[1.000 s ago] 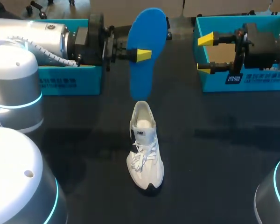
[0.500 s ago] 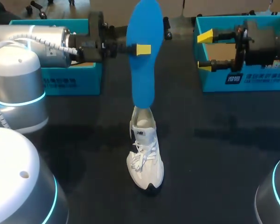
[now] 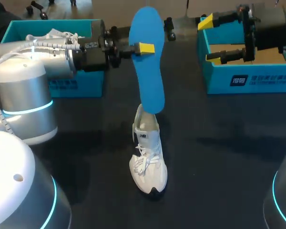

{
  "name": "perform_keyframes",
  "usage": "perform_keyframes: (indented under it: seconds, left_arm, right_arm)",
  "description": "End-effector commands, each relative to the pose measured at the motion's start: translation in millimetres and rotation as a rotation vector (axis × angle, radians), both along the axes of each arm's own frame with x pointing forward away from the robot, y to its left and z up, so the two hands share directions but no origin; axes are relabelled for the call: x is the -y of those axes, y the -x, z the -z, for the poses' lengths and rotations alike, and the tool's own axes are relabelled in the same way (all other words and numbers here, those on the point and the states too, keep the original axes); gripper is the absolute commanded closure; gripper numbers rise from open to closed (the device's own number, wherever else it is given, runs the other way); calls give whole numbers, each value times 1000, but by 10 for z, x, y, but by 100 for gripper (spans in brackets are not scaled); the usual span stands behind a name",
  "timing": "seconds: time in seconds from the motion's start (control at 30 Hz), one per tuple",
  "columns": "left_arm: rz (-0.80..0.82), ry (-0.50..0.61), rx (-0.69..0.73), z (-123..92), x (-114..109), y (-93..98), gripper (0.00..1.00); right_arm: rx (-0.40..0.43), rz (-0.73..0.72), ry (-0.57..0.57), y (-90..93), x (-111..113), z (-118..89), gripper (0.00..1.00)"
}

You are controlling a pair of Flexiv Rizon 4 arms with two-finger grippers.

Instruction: Take the shoe out of the shoebox, open the shoe tongue, remove and reinsert the insole, then place the shoe into the shoebox

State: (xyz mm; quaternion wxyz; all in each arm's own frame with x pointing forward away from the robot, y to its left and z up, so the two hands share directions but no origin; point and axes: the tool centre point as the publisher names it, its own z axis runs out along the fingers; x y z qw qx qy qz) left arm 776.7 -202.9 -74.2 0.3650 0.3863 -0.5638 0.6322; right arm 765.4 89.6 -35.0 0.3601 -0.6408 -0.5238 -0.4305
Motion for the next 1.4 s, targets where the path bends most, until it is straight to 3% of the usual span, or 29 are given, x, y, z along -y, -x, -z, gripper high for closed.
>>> perform_keyframes:
  seconds: [0.03,0.4,0.83,1.4]
  left_arm:
    - [-85,61,-372,-7,20,56,100]
    - [-85,61,-372,-7,20,56,100]
    - [129,-22,-447,27,39,25,100]
    - [234,-20,-517,78,133,-60,100]
  right_arm:
    - [-52,-5,192,-39,-67,-116,0]
    - [-149,-25,378,-78,-194,-329,0]
    - [-243,-72,523,-73,-334,-519,0]
    - [-296,-88,712,-55,-609,-703,0]
